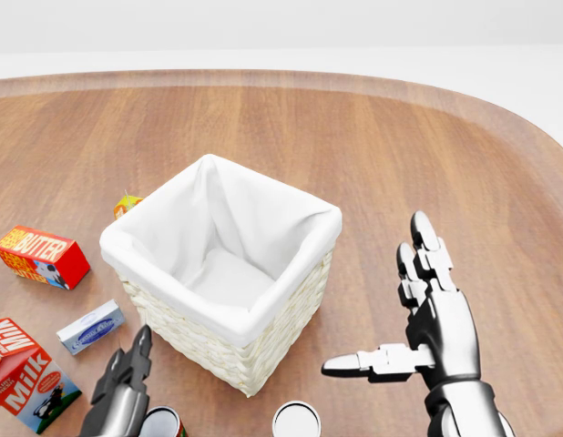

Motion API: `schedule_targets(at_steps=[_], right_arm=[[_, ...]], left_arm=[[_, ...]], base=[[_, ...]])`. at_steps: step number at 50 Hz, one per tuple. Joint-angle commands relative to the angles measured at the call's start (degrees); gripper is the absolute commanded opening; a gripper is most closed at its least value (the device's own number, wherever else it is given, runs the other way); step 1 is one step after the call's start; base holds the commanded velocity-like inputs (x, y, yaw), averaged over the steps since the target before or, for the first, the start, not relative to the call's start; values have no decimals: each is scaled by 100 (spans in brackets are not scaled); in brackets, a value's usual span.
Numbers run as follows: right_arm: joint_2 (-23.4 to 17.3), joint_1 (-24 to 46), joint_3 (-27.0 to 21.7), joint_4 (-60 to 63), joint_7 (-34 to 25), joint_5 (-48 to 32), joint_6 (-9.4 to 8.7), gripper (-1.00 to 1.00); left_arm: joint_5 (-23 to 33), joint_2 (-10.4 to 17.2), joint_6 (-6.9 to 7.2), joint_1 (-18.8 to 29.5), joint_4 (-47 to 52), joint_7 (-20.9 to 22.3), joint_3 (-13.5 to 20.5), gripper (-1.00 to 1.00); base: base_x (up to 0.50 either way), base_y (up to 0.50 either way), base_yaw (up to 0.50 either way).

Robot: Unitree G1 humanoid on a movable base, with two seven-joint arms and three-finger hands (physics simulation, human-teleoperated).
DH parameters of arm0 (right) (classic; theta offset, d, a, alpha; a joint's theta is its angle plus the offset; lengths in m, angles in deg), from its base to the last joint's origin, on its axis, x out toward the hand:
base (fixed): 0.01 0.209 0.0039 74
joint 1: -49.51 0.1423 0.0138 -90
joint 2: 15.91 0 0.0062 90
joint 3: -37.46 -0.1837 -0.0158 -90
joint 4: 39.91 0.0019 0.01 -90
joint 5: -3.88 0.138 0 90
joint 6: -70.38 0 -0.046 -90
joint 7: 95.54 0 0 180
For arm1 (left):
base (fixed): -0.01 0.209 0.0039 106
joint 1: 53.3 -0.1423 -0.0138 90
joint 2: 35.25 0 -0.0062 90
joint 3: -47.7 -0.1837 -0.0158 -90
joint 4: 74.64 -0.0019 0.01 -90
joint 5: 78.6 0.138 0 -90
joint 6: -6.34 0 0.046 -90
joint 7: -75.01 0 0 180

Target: Pick up the tomato sauce, and put it in the basket.

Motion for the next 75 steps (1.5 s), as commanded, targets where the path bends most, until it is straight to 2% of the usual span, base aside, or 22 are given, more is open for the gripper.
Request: schedule_targets(at_steps=[1,31,42,49,71,75], right_arm=[[-3,24,-6,-47,3,2,14,100],[-11,68,-21,-145,7,4,71,100],[-15,37,-20,-35,14,13,-2,100],[-18,68,-36,-124,8,16,57,100],[-21,67,-36,-75,15,17,12,100],[-24,99,-48,-181,10,21,84,100]], left_arm=[[4,3,0,71,-142,-43,-6,100],[18,-14,0,60,-115,-63,-26,100],[10,-19,0,-20,-54,-34,-41,100],[-9,-11,0,32,-207,-85,-36,100],[-101,32,0,-21,-277,-36,37,100],[-111,34,0,-30,-247,-17,49,100]], base=[[0,0,0],[0,0,0],[0,0,0],[0,0,0],[0,0,0],[0,0,0]])
